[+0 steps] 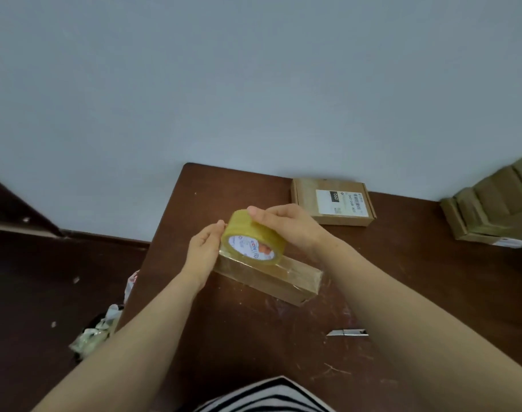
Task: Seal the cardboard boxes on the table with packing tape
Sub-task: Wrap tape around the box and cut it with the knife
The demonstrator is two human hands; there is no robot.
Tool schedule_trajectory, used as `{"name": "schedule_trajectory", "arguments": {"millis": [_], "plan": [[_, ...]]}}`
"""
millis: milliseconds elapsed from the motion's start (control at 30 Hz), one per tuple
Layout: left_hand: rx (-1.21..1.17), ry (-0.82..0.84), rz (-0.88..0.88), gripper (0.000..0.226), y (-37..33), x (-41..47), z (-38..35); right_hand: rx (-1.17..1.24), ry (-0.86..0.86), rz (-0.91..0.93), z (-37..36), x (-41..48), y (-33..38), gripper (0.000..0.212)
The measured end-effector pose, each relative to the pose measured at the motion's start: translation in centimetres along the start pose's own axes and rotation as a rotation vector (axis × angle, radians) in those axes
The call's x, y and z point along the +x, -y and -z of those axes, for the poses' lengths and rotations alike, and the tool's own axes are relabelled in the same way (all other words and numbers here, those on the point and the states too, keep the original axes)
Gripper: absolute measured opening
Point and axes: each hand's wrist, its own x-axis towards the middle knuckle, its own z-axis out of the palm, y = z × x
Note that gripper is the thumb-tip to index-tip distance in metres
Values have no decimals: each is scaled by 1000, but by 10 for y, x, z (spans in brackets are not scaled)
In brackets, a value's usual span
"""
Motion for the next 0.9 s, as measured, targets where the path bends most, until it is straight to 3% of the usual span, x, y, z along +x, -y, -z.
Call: {"name": "schedule_trajectory", "arguments": {"millis": [67, 233, 400, 500, 900], "plan": [[39, 28, -68, 35, 0, 1, 3, -49, 30, -22, 7, -6, -3, 45], [191, 50, -109, 34, 1, 2, 11, -525, -79, -76, 61, -35, -20, 57], [220, 63, -119, 31, -1, 6, 10, -647, -131, -288, 84, -69, -50, 69], [239, 58, -125, 31, -1, 6, 10, -706, -172, -329, 80, -70, -67, 78], [294, 86, -122, 31, -5, 1, 11, -607, -135, -461, 57, -71, -110, 63]]}}
